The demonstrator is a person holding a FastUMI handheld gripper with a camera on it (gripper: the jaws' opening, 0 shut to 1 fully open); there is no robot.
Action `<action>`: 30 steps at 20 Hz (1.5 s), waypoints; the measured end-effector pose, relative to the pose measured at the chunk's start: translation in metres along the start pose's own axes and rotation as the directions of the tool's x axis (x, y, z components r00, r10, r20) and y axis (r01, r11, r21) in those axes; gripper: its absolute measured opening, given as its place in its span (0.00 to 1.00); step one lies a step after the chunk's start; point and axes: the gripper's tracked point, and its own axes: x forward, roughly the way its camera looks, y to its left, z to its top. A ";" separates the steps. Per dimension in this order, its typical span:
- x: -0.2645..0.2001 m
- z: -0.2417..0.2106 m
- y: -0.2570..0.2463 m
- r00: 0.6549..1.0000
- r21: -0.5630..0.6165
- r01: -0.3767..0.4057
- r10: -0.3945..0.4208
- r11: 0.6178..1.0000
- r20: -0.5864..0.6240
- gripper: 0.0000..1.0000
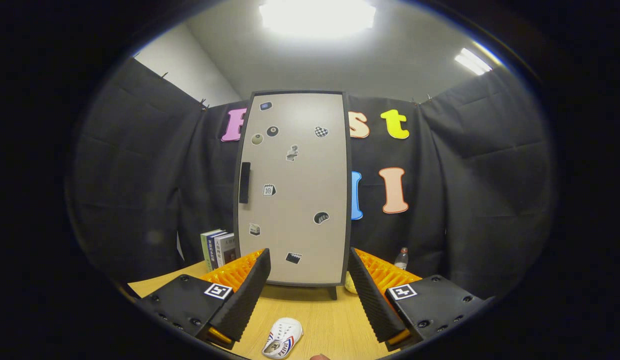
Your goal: Open the shoe cabinet door, grab the shoes and put them into the shoe cabinet, then close the shoe cabinet door.
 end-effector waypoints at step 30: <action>0.285 0.080 0.183 0.970 0.025 -0.237 0.238 0.971 -0.056 0.97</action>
